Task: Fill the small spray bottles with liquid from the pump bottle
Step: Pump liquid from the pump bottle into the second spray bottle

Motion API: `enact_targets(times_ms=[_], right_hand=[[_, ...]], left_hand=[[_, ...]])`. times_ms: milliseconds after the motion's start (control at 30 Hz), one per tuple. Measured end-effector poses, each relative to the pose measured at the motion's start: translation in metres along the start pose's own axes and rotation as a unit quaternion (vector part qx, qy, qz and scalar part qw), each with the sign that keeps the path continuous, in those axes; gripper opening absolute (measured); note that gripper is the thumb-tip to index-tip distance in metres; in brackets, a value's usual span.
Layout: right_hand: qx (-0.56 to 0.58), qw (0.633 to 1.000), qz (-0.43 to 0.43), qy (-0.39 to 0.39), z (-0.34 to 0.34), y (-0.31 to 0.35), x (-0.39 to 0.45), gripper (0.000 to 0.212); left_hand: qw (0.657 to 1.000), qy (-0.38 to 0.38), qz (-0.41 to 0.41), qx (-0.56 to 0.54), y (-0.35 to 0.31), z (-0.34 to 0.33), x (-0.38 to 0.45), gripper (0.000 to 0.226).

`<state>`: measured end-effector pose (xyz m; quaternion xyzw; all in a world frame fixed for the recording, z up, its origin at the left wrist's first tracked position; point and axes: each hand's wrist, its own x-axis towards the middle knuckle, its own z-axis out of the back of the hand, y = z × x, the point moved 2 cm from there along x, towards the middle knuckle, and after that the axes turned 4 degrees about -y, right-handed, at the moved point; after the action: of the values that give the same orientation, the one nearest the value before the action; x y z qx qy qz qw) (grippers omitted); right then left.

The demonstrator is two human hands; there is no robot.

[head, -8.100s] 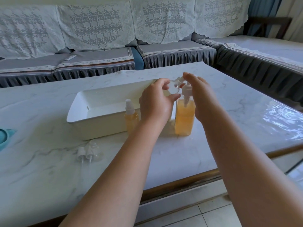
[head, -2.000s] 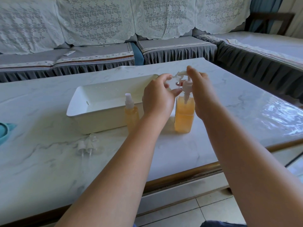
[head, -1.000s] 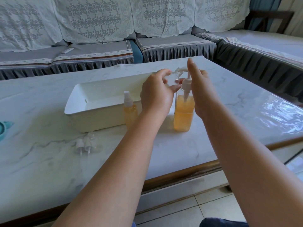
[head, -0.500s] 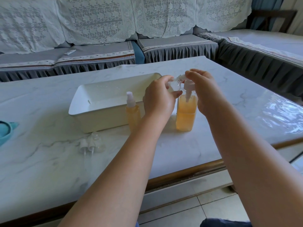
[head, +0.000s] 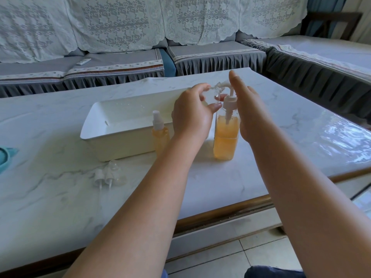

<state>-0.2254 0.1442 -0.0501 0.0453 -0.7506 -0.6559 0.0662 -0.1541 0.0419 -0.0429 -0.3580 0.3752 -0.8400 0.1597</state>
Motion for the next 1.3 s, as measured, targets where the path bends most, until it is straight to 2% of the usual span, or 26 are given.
enact_targets(times_ms=[233, 400, 500, 700, 867, 1000, 1133, 1233, 1300], right_hand=[[0.002, 1.0, 0.019, 0.011, 0.002, -0.003, 0.002, 0.048], [-0.018, 0.999, 0.034, -0.019, 0.004, -0.007, 0.004, 0.047], [-0.002, 1.0, 0.029, -0.001, 0.002, -0.004, 0.002, 0.043], [-0.004, 1.0, 0.001, 0.009, 0.002, 0.001, -0.003, 0.061], [-0.008, 1.0, 0.0, 0.009, 0.001, 0.002, -0.004, 0.063], [-0.004, 1.0, 0.001, 0.007, 0.001, 0.002, -0.005, 0.048], [-0.009, 0.999, 0.045, -0.023, -0.002, -0.003, -0.006, 0.031], [-0.042, 0.996, 0.066, -0.044, -0.002, -0.004, -0.006, 0.027], [-0.03, 0.998, 0.055, -0.03, -0.001, -0.004, -0.003, 0.03]], left_hand=[[1.0, 0.007, 0.003, 0.008, 0.001, 0.0, -0.001, 0.051], [0.999, 0.02, 0.012, 0.023, 0.004, -0.003, -0.005, 0.048], [1.0, 0.012, 0.012, 0.018, 0.002, -0.002, -0.003, 0.049], [1.0, 0.001, 0.0, 0.003, 0.0, 0.001, 0.001, 0.05], [1.0, 0.002, 0.001, 0.004, 0.0, 0.0, 0.001, 0.05], [1.0, 0.001, 0.0, 0.004, 0.001, 0.0, 0.001, 0.05], [1.0, 0.01, 0.0, 0.02, 0.003, -0.002, -0.002, 0.049], [1.0, 0.021, 0.002, 0.021, 0.006, -0.003, -0.004, 0.048], [1.0, 0.021, 0.003, 0.021, 0.005, -0.002, -0.004, 0.048]])
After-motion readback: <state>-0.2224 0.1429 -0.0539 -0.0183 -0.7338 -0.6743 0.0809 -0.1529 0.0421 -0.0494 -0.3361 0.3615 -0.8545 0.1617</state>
